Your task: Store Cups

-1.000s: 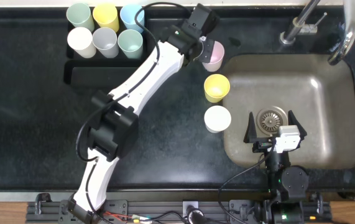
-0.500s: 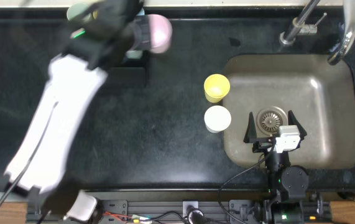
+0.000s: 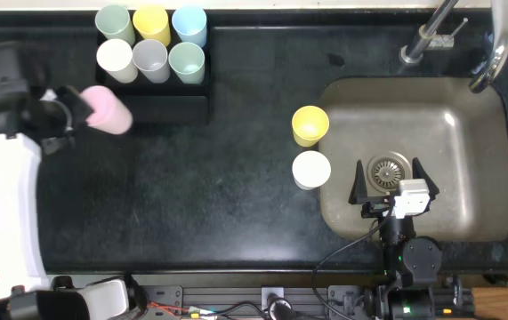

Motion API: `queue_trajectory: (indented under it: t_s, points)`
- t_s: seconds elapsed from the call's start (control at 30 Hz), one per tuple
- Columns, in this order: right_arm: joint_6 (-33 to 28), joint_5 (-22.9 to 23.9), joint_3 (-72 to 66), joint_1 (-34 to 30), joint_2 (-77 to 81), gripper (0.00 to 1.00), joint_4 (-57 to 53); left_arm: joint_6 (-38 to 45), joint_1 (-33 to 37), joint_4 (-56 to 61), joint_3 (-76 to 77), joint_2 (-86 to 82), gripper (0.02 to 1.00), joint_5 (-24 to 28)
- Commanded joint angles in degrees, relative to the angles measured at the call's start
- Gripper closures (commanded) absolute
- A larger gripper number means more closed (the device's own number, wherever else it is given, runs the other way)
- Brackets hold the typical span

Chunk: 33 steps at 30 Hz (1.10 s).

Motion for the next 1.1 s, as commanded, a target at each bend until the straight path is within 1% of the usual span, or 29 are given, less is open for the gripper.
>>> queue_trajectory:
  t_s: [0.03,0.17,0.43,0.53,0.8,1.1]
  points:
    - [-0.20,-0.35,-0.79,0.22,-0.46,0.003,0.28,3.06,3.45,0.00,0.70,-0.24,0.982,2.40]
    - [-0.20,-0.35,-0.79,0.22,-0.46,0.003,0.28,3.08,2.97,1.40,0.70,3.02,0.982,-1.16]
    - [-0.20,-0.35,-0.79,0.22,-0.46,0.003,0.28,3.02,0.61,9.49,0.72,7.82,0.982,-2.62]
    - [-0.20,-0.35,-0.79,0.22,-0.46,0.003,0.28,2.80,0.46,9.68,0.74,9.29,0.982,-5.29]
    - [-0.20,-0.35,-0.79,0.22,-0.46,0.003,0.28,2.86,-1.68,10.45,3.61,14.36,0.982,-10.34]
    - [-0.20,-0.35,-0.79,0.22,-0.46,0.005,0.28,2.80,-2.29,13.09,4.50,15.08,0.980,-10.64]
